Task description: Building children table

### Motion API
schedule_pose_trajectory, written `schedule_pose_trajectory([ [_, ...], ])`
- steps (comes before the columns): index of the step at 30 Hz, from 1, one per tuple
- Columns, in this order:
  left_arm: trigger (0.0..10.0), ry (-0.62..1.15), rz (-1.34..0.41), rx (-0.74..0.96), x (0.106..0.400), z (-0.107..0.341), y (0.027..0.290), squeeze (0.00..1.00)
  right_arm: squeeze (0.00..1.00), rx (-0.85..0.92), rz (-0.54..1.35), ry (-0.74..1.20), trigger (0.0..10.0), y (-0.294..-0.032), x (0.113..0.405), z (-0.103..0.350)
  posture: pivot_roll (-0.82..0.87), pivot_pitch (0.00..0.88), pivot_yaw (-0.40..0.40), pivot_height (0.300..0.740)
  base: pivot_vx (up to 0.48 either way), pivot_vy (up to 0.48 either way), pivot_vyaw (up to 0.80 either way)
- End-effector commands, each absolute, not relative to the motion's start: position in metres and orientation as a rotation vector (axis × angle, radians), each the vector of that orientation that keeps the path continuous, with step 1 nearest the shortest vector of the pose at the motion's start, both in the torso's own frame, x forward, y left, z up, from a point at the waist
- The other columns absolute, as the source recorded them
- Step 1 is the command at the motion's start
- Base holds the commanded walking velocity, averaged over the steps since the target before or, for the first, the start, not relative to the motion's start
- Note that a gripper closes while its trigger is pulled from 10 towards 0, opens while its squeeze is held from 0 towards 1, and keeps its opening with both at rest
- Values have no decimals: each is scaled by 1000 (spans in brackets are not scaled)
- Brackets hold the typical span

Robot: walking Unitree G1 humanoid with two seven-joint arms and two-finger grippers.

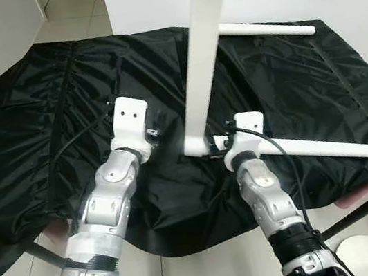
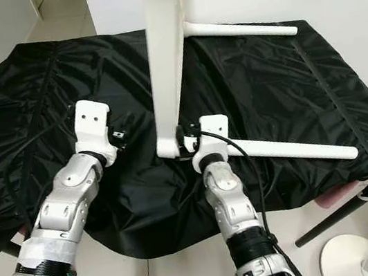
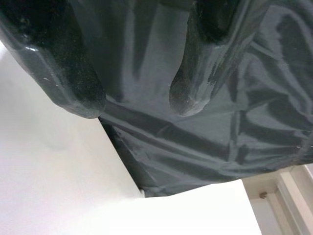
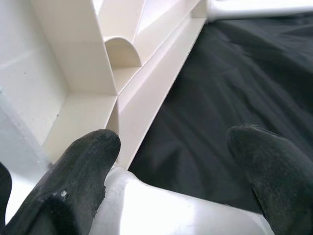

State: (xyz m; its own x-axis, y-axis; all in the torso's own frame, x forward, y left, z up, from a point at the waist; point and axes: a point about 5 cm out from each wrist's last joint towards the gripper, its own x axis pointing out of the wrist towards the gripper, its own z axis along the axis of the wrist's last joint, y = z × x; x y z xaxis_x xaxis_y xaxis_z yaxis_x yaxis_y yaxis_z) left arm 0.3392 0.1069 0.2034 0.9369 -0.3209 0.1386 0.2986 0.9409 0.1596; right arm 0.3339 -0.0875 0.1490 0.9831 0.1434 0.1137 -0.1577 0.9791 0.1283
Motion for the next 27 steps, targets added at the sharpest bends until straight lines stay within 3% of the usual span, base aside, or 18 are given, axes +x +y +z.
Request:
schedule_pose_trajectory([
  [1,10000,-164,-409,146,335,202,106,0,0,132,228,-103,10000,-70,334,149,23,102,-37,740,0,0,0],
  [27,10000,-168,-567,186,314,206,109,0,0,97,367,-89,10000,-33,358,151,44,111,-35,740,0,0,0],
])
